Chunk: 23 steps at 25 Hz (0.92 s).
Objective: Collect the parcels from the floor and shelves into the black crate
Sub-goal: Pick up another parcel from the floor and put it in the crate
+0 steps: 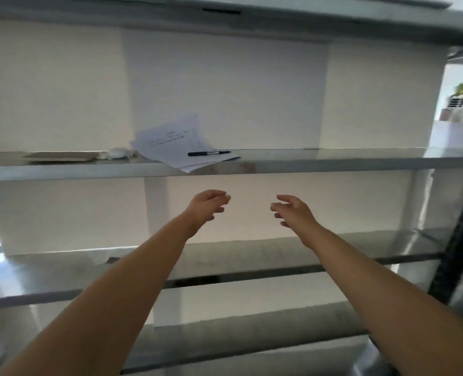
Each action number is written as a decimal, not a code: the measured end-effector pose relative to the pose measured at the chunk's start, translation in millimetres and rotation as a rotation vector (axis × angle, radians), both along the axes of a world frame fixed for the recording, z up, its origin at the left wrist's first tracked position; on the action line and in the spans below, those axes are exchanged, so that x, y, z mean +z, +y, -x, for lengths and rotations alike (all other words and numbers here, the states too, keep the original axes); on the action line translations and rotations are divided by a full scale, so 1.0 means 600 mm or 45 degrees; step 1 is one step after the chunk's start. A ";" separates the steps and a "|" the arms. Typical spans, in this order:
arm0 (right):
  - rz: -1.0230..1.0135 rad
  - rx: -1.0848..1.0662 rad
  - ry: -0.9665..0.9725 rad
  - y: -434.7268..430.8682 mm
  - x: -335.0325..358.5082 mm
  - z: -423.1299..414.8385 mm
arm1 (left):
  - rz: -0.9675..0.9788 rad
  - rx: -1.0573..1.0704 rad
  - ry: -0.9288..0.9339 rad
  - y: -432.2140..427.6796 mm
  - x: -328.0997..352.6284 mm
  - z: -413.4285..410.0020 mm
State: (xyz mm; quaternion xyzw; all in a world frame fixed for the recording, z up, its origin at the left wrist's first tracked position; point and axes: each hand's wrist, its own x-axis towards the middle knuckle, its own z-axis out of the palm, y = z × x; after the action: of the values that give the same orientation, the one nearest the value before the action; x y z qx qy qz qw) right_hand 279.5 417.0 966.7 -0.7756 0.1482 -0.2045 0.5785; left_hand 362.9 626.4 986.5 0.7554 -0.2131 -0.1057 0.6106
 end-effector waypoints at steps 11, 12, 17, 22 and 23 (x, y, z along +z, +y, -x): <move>-0.023 -0.505 0.004 -0.245 -0.030 0.237 | -0.037 -0.525 -0.030 -0.324 -0.026 0.147; -0.016 -0.543 0.009 -0.258 -0.031 0.250 | -0.029 -0.558 -0.043 -0.346 -0.019 0.150; 0.072 -0.789 0.068 -0.324 -0.041 0.342 | -0.107 -0.803 -0.073 -0.458 -0.022 0.177; -0.013 -1.121 0.149 -0.374 -0.085 0.450 | -0.163 -0.997 0.101 -0.552 -0.119 0.243; -0.034 -1.181 0.173 -0.378 -0.099 0.471 | -0.193 -1.039 0.119 -0.569 -0.133 0.256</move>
State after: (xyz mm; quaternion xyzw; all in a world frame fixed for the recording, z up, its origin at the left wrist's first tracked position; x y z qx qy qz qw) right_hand -3.1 190.2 907.1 -0.6315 0.5194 -0.3882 0.4250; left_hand 209.5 285.1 906.7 0.6461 -0.4587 -0.3885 0.4703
